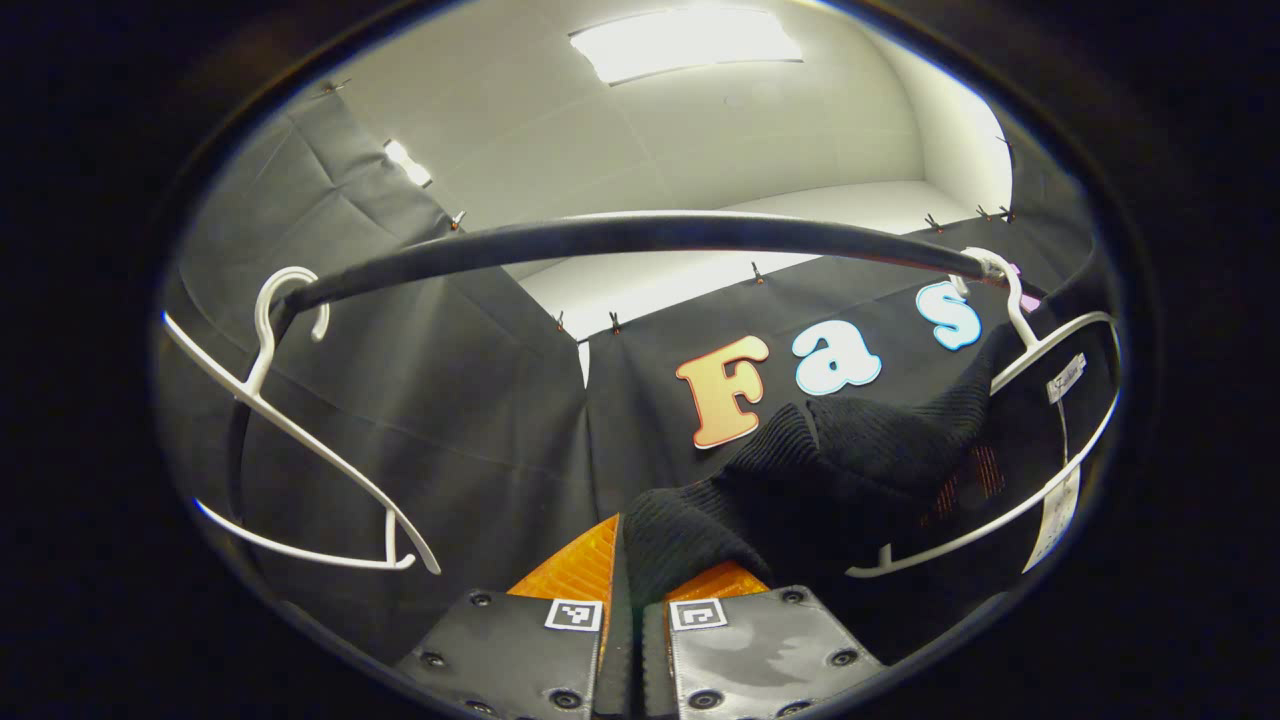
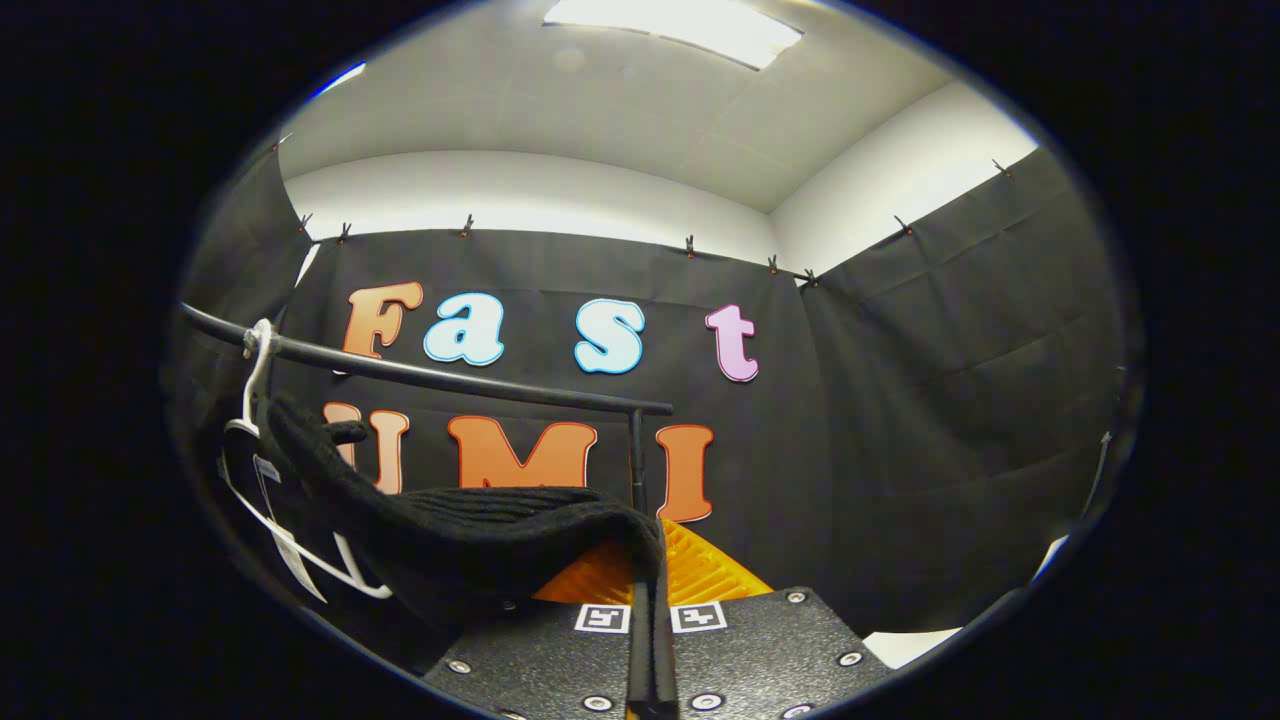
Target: Grasp the clothes on the hanger with both hands and then place them into the laundry hamper below.
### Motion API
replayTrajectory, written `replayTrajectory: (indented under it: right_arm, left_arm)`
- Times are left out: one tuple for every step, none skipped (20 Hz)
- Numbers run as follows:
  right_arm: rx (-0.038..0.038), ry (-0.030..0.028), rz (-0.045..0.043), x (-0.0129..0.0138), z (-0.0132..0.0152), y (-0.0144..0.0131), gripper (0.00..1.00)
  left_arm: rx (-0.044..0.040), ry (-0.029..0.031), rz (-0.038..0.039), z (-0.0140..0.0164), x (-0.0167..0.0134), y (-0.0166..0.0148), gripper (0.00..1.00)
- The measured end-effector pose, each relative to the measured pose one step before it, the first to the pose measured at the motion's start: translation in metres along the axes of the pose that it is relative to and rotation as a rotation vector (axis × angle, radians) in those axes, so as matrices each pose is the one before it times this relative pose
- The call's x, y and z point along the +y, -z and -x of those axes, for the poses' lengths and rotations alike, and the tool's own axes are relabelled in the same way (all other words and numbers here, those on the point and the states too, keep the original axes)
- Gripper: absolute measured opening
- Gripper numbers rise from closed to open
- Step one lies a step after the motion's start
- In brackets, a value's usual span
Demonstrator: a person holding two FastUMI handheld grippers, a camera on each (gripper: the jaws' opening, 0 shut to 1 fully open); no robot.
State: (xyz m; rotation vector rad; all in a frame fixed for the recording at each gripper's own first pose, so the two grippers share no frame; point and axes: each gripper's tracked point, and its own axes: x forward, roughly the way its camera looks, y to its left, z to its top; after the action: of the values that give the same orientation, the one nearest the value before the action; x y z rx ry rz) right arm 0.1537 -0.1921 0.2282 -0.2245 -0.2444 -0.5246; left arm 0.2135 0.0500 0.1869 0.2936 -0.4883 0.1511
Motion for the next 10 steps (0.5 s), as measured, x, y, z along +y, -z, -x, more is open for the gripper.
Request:
replayTrajectory:
  right_arm:
    - [0.01077,-0.00159,0.00566,0.00135,-0.00962,0.00655,0.01]
    - [0.01796,0.00023,0.00739,0.00123,-0.00782,0.00994,0.01]
    - [0.02858,0.0016,0.00401,0.00111,-0.00692,0.01434,0.01]
    - [0.0309,-0.00307,-0.00256,0.0016,-0.00563,0.01597,0.01]
    - [0.02662,-0.01087,-0.00814,0.00423,-0.00362,0.01687,0.01]
    - [0.02305,-0.02046,-0.01306,0.00699,-0.00054,0.01524,0.01]
    - [0.01883,-0.01869,-0.00706,0.00739,0.00225,0.01402,0.01]
    - [0.01471,-0.01281,0.00258,0.00645,0.0044,0.01449,0.01]
    - [0.01599,-0.01459,0.01057,0.00713,0.00668,0.01519,0.01]
    - [0.01934,-0.01612,0.01012,0.00959,0.00663,0.01489,0.01]
  left_arm:
    - [0.00462,0.00328,-0.00999,-0.00171,0.00005,0.00353,0.14]
    - [0.01248,0.00588,0.00443,-0.00009,-0.00242,0.00579,0.14]
    - [0.02165,0.00135,0.00807,-0.00107,-0.00213,0.00764,0.14]
    - [0.01804,-0.00714,0.00074,-0.00481,0.00039,0.00796,0.11]
    - [0.01409,-0.01081,-0.00512,-0.00189,0.0032,0.00762,0.11]
    - [0.01516,-0.00595,-0.00106,-0.00025,0.00293,0.00578,0.11]
    - [0.01548,-0.00099,0.00638,-0.00068,0.00198,0.00666,0.11]
    - [0.0167,0.00095,0.00532,0.00036,0.00253,0.00635,0.11]
    - [0.01877,-0.00009,-0.00415,-0.00173,0.00135,0.00677,0.11]
    - [0.02043,-0.00068,-0.01056,-0.00224,0.00048,0.00708,0.11]
